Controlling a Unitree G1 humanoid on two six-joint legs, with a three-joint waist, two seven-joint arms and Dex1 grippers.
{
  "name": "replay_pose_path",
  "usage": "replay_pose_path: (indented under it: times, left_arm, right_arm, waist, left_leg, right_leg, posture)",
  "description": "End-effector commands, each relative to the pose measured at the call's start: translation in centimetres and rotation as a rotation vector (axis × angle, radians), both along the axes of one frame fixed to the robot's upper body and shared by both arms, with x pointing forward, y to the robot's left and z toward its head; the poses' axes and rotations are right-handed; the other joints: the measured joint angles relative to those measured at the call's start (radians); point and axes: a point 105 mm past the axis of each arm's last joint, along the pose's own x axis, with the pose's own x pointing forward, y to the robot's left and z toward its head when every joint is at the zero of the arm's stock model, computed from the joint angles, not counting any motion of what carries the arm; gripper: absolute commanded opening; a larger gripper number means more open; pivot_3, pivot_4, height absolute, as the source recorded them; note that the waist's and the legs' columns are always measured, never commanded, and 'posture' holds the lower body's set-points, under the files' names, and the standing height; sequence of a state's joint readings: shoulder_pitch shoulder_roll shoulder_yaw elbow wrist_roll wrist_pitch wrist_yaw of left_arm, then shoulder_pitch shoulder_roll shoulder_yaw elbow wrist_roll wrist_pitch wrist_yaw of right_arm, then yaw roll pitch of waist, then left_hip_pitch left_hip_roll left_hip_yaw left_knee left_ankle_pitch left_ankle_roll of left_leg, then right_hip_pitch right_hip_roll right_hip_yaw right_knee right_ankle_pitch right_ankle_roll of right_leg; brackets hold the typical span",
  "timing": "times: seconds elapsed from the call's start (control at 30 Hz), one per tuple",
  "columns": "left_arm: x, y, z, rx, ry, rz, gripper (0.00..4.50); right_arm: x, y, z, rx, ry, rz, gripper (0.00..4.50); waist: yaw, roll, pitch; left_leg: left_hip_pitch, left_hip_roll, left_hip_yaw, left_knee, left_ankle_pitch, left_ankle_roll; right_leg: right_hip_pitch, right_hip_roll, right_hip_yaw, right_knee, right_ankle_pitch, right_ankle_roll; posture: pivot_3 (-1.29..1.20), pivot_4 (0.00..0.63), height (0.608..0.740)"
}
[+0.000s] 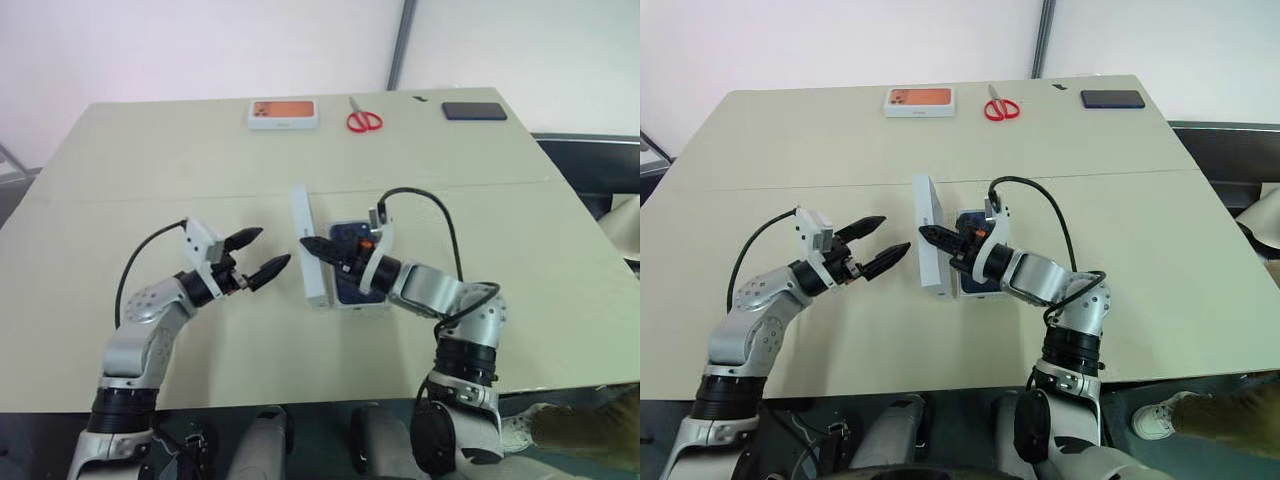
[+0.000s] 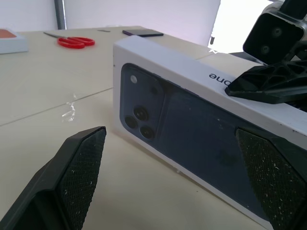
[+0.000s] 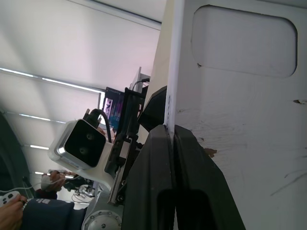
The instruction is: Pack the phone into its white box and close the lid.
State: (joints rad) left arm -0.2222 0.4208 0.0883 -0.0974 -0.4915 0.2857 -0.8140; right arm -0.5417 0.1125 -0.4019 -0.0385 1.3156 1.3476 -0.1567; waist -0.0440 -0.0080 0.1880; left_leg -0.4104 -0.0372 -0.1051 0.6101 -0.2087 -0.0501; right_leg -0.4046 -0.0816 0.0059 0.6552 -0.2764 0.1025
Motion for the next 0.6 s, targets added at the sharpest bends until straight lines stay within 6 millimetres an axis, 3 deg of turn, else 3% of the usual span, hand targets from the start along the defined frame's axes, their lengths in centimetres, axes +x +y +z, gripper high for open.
replay_pose_path:
  times: [0.03, 0.13, 0.33, 0.53, 0.6]
  left_arm:
    - [-0.6, -0.7, 0.3, -0.027, 0.007, -0.042, 4.26]
    - [-0.6, -1.2, -0.4, -0.013, 0.024, -0.05, 3.23]
    - [0.5, -2.9, -1.6, -0.016, 0.042, -0.055, 0.06]
    - [1.3, -4.1, -1.6, -0.02, 0.052, -0.073, 0.02]
    - [1.5, -4.5, -1.5, -0.036, 0.058, -0.079, 0.0]
  right_arm:
    - [0.0, 0.1, 0.1, 0.001, -0.008, -0.004, 0.02]
    - [0.2, -0.4, -0.6, -0.015, 0.005, -0.02, 0.0]
    - [0.3, -0.9, -0.2, -0.024, -0.022, -0.027, 0.0]
    - [0.7, -1.7, -0.2, -0.057, -0.054, -0.067, 0.0]
    - [0.8, -2.1, -0.1, -0.04, -0.052, -0.074, 0.6]
  waist:
    - [0.0, 0.0, 0.0]
    - [0.002, 0.0, 0.0]
    - [0.003, 0.0, 0.0]
    - [0.001, 0.0, 0.0]
    - [0.002, 0.0, 0.0]
  left_leg:
    - [0.0, 0.0, 0.0, 0.0, 0.0, 0.0]
    - [0.0, 0.0, 0.0, 0.0, 0.0, 0.0]
    - [0.0, 0.0, 0.0, 0.0, 0.0, 0.0]
    - [0.0, 0.0, 0.002, 0.001, 0.0, 0.0]
    - [0.0, 0.0, 0.003, 0.0, 0.0, 0.0]
  right_leg:
    - [0.0, 0.0, 0.0, 0.0, 0.0, 0.0]
    - [0.0, 0.0, 0.0, 0.0, 0.0, 0.0]
    - [0.001, 0.0, 0.0, 0.0, 0.0, 0.0]
    - [0.001, 0.0, 0.0, 0.0, 0.0, 0.0]
    - [0.001, 0.0, 0.0, 0.0, 0.0, 0.0]
  posture:
    - [0.0, 0.15, 0.74]
    - [0.0, 0.15, 0.74]
    - [0.0, 0.15, 0.74]
    - [0.0, 0.15, 0.74]
    - [0.0, 0.15, 0.74]
